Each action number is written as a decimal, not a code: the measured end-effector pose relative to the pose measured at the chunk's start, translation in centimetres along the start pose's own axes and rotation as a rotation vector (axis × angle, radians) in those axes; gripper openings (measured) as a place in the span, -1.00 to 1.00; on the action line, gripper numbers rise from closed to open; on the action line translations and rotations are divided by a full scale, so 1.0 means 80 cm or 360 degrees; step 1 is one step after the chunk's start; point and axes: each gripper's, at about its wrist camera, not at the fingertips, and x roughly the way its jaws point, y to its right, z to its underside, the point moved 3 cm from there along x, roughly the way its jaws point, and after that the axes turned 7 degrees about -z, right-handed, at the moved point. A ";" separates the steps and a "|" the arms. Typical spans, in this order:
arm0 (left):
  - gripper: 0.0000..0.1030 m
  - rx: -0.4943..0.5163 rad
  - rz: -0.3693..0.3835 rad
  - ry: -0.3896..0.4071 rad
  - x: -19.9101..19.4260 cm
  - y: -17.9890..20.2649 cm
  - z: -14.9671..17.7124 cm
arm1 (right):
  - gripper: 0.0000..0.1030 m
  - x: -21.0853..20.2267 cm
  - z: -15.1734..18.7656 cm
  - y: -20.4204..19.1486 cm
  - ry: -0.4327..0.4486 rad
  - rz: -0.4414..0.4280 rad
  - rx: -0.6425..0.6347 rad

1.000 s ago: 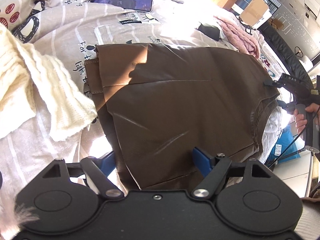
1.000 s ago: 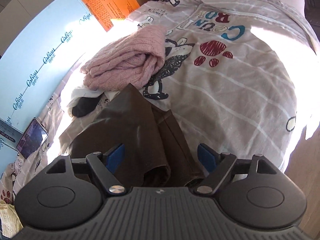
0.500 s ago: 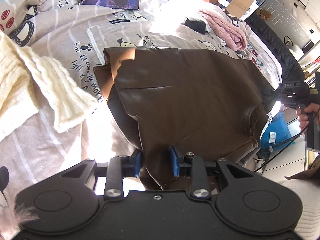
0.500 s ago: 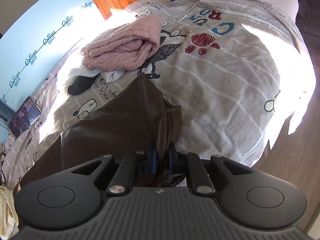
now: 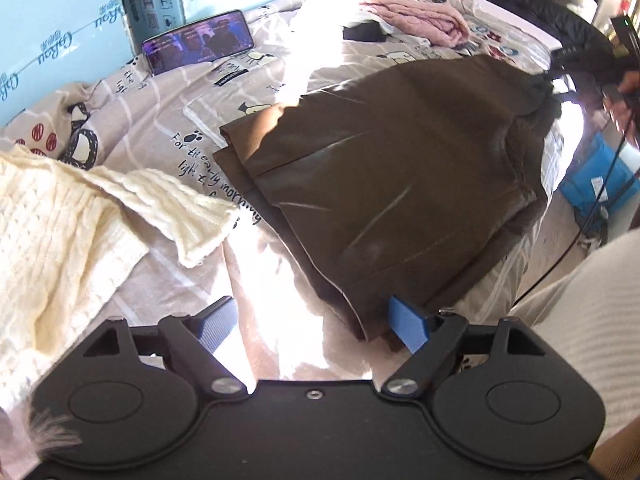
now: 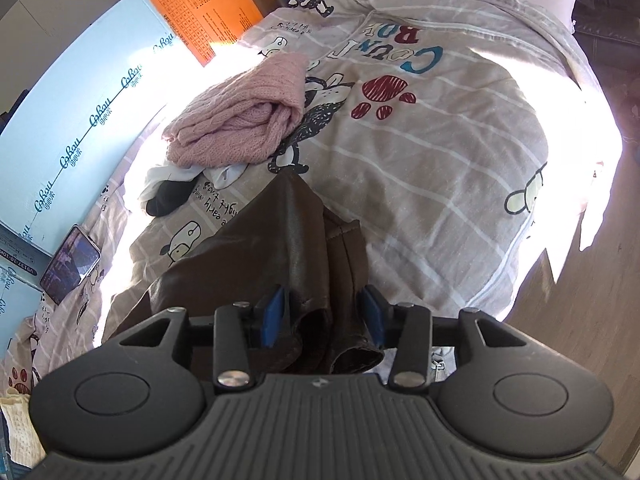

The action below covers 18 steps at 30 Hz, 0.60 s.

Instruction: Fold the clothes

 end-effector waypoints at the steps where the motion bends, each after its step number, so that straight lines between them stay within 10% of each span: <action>1: 0.65 0.0058 -0.0009 0.0001 0.001 0.005 0.001 | -0.17 0.001 0.000 -0.001 -0.0002 -0.0006 -0.0001; 18: 0.68 0.0525 -0.0244 0.0349 0.036 0.067 -0.044 | -0.07 -0.015 -0.010 0.023 0.0052 -0.0243 0.0383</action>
